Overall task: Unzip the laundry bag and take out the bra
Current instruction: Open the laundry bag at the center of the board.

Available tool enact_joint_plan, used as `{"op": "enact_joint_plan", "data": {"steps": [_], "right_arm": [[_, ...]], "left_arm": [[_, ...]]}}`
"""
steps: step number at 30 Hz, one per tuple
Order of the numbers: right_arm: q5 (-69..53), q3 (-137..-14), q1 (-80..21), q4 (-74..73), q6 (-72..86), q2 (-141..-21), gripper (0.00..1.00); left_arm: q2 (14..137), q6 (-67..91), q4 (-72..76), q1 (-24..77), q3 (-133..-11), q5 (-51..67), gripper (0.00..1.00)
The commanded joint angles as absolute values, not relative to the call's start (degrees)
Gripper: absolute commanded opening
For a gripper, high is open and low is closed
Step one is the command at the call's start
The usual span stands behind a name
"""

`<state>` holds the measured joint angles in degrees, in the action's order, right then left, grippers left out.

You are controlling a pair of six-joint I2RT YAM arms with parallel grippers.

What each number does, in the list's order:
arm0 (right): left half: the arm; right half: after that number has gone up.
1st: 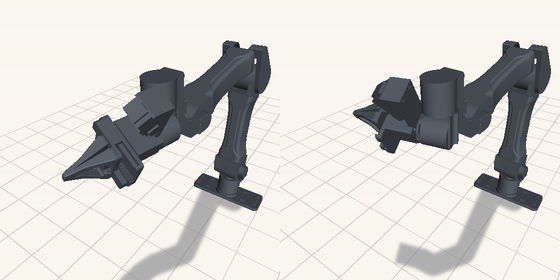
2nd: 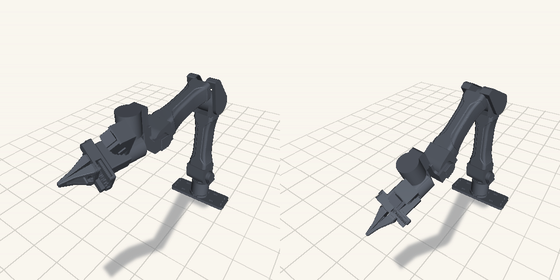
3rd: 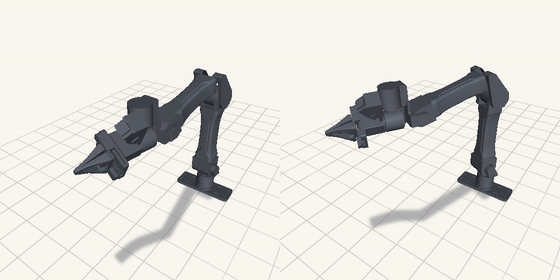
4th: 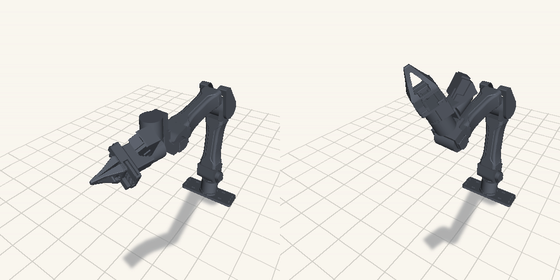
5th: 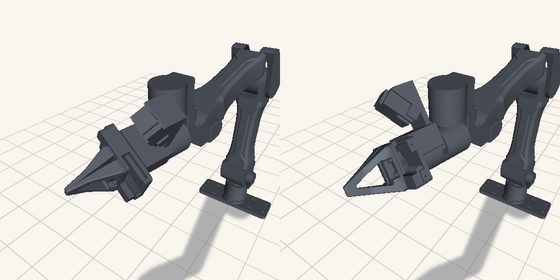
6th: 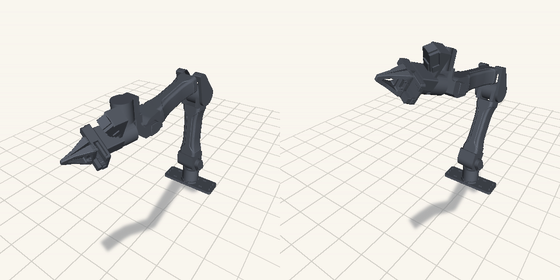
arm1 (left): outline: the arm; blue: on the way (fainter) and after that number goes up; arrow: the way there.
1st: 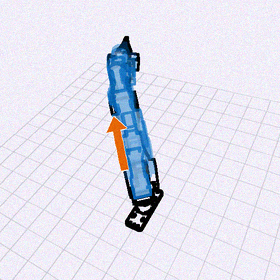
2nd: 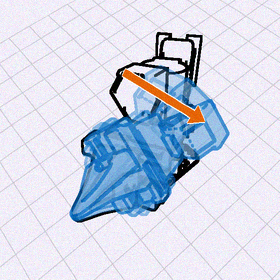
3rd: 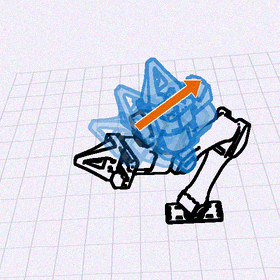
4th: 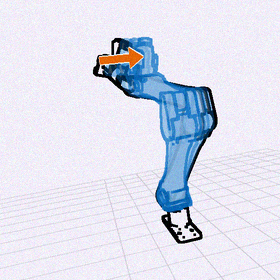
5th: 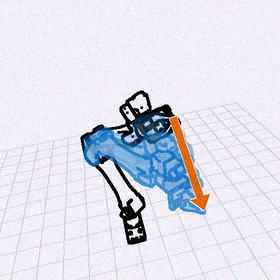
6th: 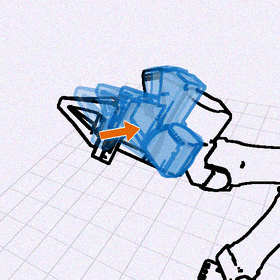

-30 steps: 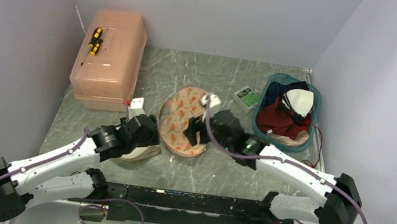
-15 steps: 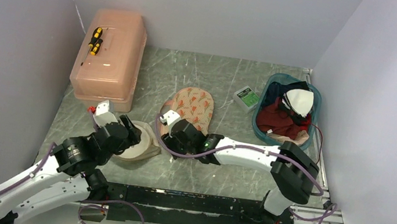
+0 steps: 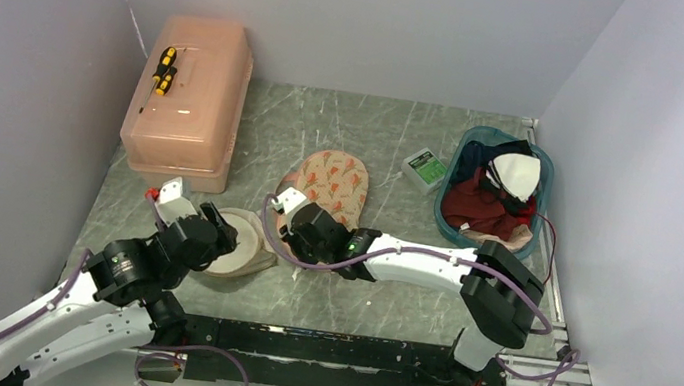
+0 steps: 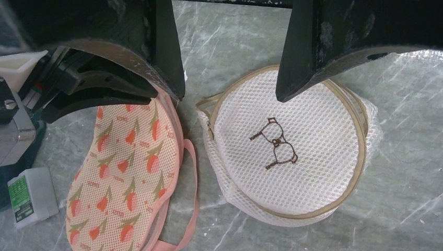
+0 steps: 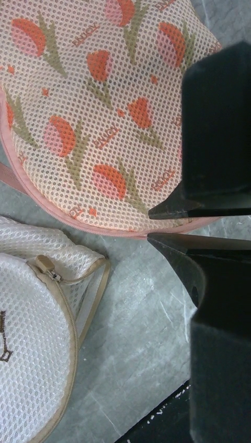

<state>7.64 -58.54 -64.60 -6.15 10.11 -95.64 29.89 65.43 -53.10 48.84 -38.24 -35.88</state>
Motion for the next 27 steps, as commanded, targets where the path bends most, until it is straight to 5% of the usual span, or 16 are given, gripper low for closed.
{"op": "enact_joint_plan", "data": {"steps": [1, 5, 8, 17, 21, 27], "right_arm": [[8.2, -60.25, -64.82, -5.29, 9.88, -94.97, 0.19], [7.71, -60.3, -64.86, -5.75, 10.53, -94.65, 0.35], [8.17, -60.61, -65.09, -6.44, 10.69, -95.44, 0.36], [9.53, -60.91, -65.05, -7.23, 11.41, -97.03, 0.21], [9.97, -60.71, -65.04, -7.25, 11.68, -96.36, 0.0], [13.66, -55.89, -64.97, -2.93, 13.22, -90.43, 0.0]], "left_arm": [[29.6, 66.44, -53.55, 48.95, -37.59, -36.9, 0.69], [29.72, 66.46, -53.61, 48.95, -37.62, -36.81, 0.69], [29.54, 66.4, -53.37, 48.91, -37.45, -36.66, 0.69], [29.2, 66.88, -53.32, 48.95, -36.72, -36.25, 0.7], [29.0, 66.97, -52.98, 48.91, -36.24, -36.1, 0.7], [29.45, 66.25, -50.99, 48.93, -35.32, -35.36, 0.7]]}}
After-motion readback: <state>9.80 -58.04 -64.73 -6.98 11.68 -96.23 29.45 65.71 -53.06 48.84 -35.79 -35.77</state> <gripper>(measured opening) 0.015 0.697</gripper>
